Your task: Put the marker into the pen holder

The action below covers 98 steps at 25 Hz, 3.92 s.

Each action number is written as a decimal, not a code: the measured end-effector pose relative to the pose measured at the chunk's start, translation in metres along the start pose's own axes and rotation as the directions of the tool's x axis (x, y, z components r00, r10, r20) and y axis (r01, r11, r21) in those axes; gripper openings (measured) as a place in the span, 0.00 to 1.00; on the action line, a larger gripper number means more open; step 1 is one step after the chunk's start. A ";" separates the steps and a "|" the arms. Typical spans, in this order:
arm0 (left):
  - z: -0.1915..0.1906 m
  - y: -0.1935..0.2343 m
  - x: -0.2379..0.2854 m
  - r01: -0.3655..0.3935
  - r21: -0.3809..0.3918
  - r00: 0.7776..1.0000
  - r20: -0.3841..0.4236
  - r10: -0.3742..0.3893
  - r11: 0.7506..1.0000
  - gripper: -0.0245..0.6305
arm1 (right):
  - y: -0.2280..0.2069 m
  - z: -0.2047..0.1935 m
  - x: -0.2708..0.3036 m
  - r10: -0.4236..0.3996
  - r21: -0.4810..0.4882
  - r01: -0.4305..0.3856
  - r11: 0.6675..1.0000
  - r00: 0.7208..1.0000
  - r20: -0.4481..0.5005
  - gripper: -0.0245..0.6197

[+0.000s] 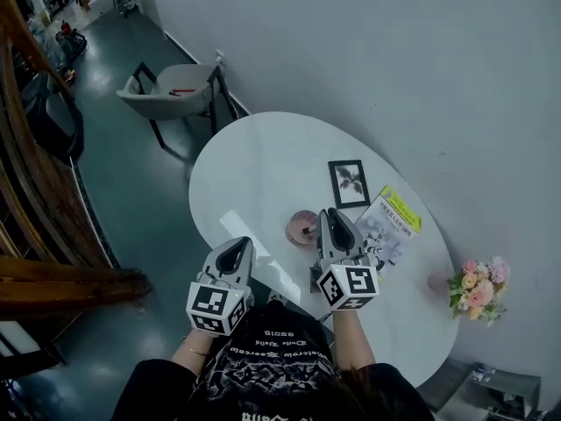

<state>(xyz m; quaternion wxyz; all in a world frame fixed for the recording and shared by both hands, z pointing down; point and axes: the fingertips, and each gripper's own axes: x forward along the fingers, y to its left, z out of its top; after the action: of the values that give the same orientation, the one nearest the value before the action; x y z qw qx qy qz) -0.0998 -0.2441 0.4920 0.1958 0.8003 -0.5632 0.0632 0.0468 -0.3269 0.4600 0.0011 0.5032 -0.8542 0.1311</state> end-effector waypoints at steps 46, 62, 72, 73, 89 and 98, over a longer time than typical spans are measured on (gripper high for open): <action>-0.020 -0.007 0.007 -0.035 0.022 0.998 -0.055 0.036 0.999 0.07 | -0.005 -0.070 0.009 -0.002 -0.056 -0.005 0.998 0.992 -0.125 0.17; -0.022 -0.002 0.006 -0.036 0.020 0.997 -0.062 0.037 0.999 0.07 | -0.008 -0.081 0.010 -0.013 -0.042 0.006 0.999 0.986 -0.168 0.26; -0.025 -0.006 0.007 -0.016 0.025 0.997 -0.068 0.018 1.000 0.07 | -0.017 -0.080 0.002 -0.054 -0.026 0.050 0.998 0.982 -0.179 0.40; -0.025 -0.006 0.007 -0.012 0.025 0.998 -0.068 0.014 1.000 0.07 | -0.018 -0.077 0.000 -0.061 -0.027 0.057 0.998 0.983 -0.173 0.40; -0.015 -0.042 0.012 0.135 0.054 0.990 -0.055 -0.132 0.989 0.07 | -0.008 -0.007 -0.053 -0.115 -0.010 0.115 0.993 0.993 0.016 0.41; -0.003 -0.065 0.008 0.225 0.080 0.974 -0.031 -0.223 0.971 0.07 | -0.005 0.014 -0.094 -0.185 -0.047 0.189 0.981 0.979 0.082 0.41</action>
<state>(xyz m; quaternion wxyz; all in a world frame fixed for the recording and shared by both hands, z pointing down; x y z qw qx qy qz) -0.0362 -0.2316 0.4815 0.1745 0.8654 -0.4641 0.0725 0.0993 -0.2515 0.4356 -0.0060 0.5857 -0.8057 0.0877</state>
